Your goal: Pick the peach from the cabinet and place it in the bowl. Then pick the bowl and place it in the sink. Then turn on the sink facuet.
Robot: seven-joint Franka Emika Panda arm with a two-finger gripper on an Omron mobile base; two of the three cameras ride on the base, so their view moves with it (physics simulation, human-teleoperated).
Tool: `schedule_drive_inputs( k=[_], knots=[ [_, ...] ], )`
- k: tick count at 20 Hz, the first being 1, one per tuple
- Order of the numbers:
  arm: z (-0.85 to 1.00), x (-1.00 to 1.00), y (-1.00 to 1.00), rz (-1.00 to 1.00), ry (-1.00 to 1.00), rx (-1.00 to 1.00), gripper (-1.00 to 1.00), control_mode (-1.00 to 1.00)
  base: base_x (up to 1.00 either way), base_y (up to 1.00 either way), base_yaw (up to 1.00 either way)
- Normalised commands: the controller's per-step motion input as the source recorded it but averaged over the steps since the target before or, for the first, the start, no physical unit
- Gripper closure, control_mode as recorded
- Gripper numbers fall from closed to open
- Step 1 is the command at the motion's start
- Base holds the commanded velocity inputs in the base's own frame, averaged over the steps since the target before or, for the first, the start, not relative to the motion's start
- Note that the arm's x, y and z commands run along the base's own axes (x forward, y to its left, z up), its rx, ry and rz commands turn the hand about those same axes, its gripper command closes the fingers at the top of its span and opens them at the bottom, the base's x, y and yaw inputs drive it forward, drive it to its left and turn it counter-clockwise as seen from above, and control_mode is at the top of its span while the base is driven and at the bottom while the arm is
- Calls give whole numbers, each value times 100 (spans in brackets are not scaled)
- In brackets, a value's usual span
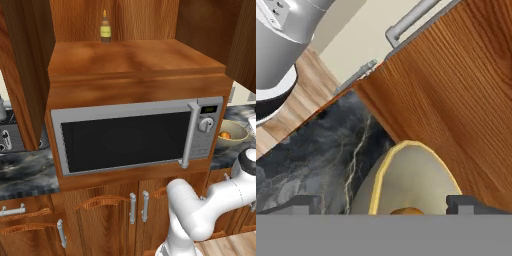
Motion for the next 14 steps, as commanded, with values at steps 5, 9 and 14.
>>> schedule_drive_inputs(
  k=[5,9,14],
  knots=[
    [-45,41,0,0,-13,-6,-100,-100,0,0,0],
    [-26,29,0,0,-10,-1,-100,-100,0,0,0],
    [-12,11,0,0,-13,0,-100,-100,0,0,0]
  ],
)
